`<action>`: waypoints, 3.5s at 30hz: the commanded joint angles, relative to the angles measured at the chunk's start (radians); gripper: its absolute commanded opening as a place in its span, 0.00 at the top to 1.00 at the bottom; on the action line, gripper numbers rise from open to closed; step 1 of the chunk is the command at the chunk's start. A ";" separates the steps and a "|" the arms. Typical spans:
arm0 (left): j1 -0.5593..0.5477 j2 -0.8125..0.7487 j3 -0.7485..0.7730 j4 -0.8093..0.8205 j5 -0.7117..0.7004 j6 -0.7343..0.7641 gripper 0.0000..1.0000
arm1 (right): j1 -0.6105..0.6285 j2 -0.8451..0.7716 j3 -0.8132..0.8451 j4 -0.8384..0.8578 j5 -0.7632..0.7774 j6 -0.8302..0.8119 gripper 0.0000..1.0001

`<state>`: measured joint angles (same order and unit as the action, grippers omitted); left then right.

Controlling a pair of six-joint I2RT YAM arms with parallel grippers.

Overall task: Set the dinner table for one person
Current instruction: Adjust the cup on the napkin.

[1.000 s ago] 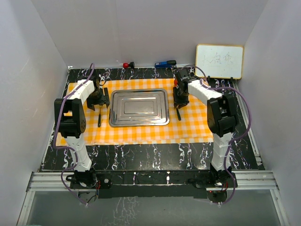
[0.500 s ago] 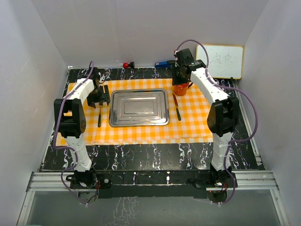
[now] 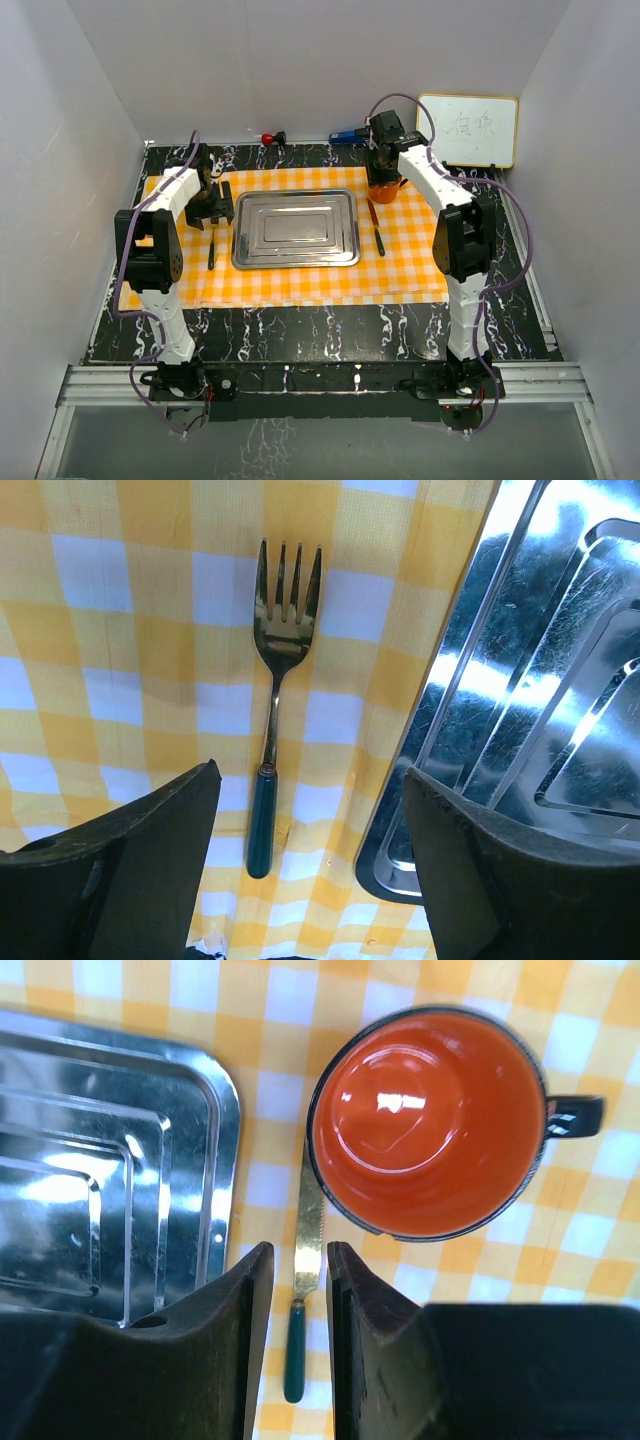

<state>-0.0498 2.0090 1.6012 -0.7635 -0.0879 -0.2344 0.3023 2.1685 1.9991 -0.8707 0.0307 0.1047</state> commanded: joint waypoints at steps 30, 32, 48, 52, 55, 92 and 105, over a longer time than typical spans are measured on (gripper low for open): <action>-0.001 -0.034 -0.034 -0.005 0.003 0.003 0.27 | -0.018 0.043 0.024 0.167 0.024 -0.060 0.71; -0.002 -0.031 -0.034 -0.004 0.001 0.002 0.27 | -0.020 0.060 0.038 0.160 0.027 -0.070 0.71; -0.001 -0.021 -0.036 -0.005 -0.014 -0.006 0.27 | -0.026 0.100 0.083 0.146 0.121 -0.039 1.00; -0.001 -0.020 -0.036 -0.005 -0.015 -0.006 0.27 | -0.029 0.094 0.088 0.136 0.161 -0.042 1.00; -0.001 -0.019 -0.039 -0.006 -0.016 -0.005 0.27 | -0.033 0.089 0.081 0.130 0.192 -0.051 1.00; -0.001 -0.012 -0.026 -0.008 -0.016 -0.012 0.27 | -0.074 0.044 0.161 0.099 0.304 -0.040 0.78; -0.001 0.052 0.083 -0.033 0.006 -0.031 0.26 | -0.068 -0.132 -0.051 -0.002 0.073 0.113 0.82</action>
<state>-0.0498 2.0300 1.6146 -0.7612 -0.0933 -0.2512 0.2329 2.1166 2.1033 -0.8341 0.1902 0.1375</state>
